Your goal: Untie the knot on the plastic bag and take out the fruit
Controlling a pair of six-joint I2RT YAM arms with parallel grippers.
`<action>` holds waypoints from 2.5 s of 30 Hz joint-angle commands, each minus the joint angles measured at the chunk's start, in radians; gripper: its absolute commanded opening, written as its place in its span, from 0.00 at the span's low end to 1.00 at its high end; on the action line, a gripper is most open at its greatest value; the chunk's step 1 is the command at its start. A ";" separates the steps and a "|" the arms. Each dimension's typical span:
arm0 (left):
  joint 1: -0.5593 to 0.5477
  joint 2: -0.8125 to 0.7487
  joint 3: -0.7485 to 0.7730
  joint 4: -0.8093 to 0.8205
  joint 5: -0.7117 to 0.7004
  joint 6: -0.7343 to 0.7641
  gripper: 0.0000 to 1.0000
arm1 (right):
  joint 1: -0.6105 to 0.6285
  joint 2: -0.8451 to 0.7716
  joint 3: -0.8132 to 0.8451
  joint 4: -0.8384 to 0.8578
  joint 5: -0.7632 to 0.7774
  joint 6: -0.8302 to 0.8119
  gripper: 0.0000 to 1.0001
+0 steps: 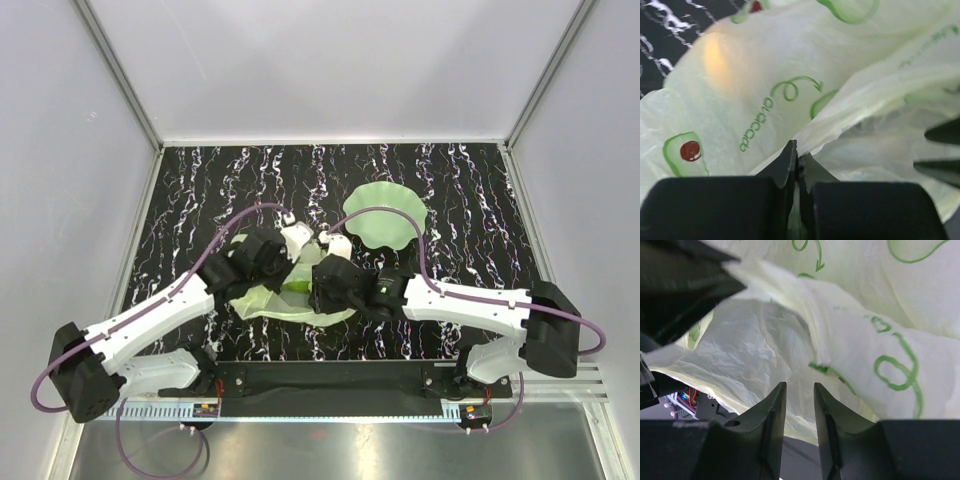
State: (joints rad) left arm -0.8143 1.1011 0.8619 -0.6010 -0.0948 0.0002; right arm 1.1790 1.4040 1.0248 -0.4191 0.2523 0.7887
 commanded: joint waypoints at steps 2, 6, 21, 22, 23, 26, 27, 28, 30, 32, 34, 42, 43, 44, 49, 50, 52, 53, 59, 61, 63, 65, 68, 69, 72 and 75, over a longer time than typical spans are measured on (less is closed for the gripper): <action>0.033 -0.029 0.046 0.168 -0.065 -0.080 0.00 | 0.011 0.047 -0.005 0.100 0.010 -0.017 0.35; 0.062 -0.043 0.080 0.263 -0.163 -0.114 0.00 | 0.013 0.079 0.006 0.114 -0.041 -0.017 0.31; 0.395 0.278 0.630 0.460 -0.080 -0.029 0.00 | 0.011 0.108 0.029 0.019 0.010 -0.055 0.28; 0.405 0.305 0.652 0.460 -0.077 -0.023 0.00 | 0.010 0.118 0.037 0.019 0.019 -0.060 0.28; 0.412 0.313 0.666 0.461 -0.069 -0.020 0.00 | 0.007 0.128 0.058 0.016 0.030 -0.065 0.28; 0.426 0.313 0.678 0.442 -0.042 -0.031 0.00 | -0.015 0.193 0.102 0.006 0.048 -0.072 0.28; 0.426 0.303 0.666 0.429 -0.010 -0.046 0.00 | -0.021 0.203 0.113 0.005 0.053 -0.069 0.28; 0.426 0.284 0.607 0.420 0.004 -0.060 0.00 | -0.028 0.210 0.121 0.003 0.053 -0.069 0.28; 0.425 0.186 0.507 0.432 0.049 -0.130 0.00 | -0.044 0.222 0.139 0.012 0.048 -0.080 0.29; 0.419 0.100 0.321 0.472 0.050 -0.169 0.01 | -0.048 0.220 0.159 0.014 0.041 -0.092 0.31; 0.412 -0.016 0.177 0.480 0.041 -0.213 0.02 | -0.051 0.211 0.173 0.013 0.038 -0.121 0.34; 0.406 -0.181 -0.058 0.452 0.033 -0.244 0.05 | -0.053 0.095 0.182 0.075 -0.143 -0.273 0.72; 0.405 -0.167 -0.060 0.454 0.040 -0.247 0.05 | -0.051 0.087 0.188 0.066 -0.128 -0.275 0.75; 0.405 -0.158 -0.058 0.454 0.064 -0.262 0.05 | -0.051 0.081 0.201 0.051 -0.110 -0.276 0.81; 0.403 -0.095 -0.011 0.478 0.119 -0.305 0.04 | -0.053 0.127 0.277 -0.013 0.052 -0.281 0.87; 0.402 -0.084 -0.006 0.486 0.125 -0.321 0.04 | -0.051 0.169 0.329 -0.059 0.086 -0.275 0.88; 0.397 -0.073 0.003 0.501 0.142 -0.333 0.04 | -0.051 0.222 0.432 -0.169 0.239 -0.243 0.88; 0.392 -0.069 0.009 0.501 0.141 -0.342 0.04 | -0.053 0.280 0.470 -0.216 0.289 -0.209 0.90; 0.386 -0.066 0.023 0.511 0.118 -0.358 0.02 | -0.053 0.427 0.590 -0.262 0.510 -0.169 0.93; 0.386 -0.060 0.029 0.504 0.116 -0.356 0.02 | -0.068 0.449 0.592 -0.248 0.553 -0.167 0.93; 0.386 -0.057 0.038 0.506 0.113 -0.356 0.01 | -0.082 0.463 0.580 -0.198 0.542 -0.180 0.92; 0.386 -0.050 0.043 0.506 0.119 -0.359 0.01 | -0.090 0.463 0.543 -0.109 0.550 -0.222 0.87; 0.385 -0.041 0.043 0.514 0.124 -0.364 0.00 | -0.104 0.463 0.492 0.025 0.493 -0.287 0.67; 0.386 -0.038 0.042 0.514 0.125 -0.367 0.00 | -0.108 0.469 0.494 0.031 0.481 -0.287 0.60; 0.386 -0.038 0.026 0.517 0.125 -0.377 0.00 | -0.119 0.497 0.512 0.010 0.505 -0.287 0.41; 0.386 -0.041 0.016 0.530 0.119 -0.384 0.00 | -0.122 0.495 0.500 0.011 0.522 -0.289 0.22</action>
State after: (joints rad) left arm -0.4248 1.0672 0.8585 -0.1543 0.0139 -0.3656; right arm 1.0653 1.8896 1.5219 -0.4618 0.7181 0.5087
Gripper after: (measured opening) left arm 0.024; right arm 0.292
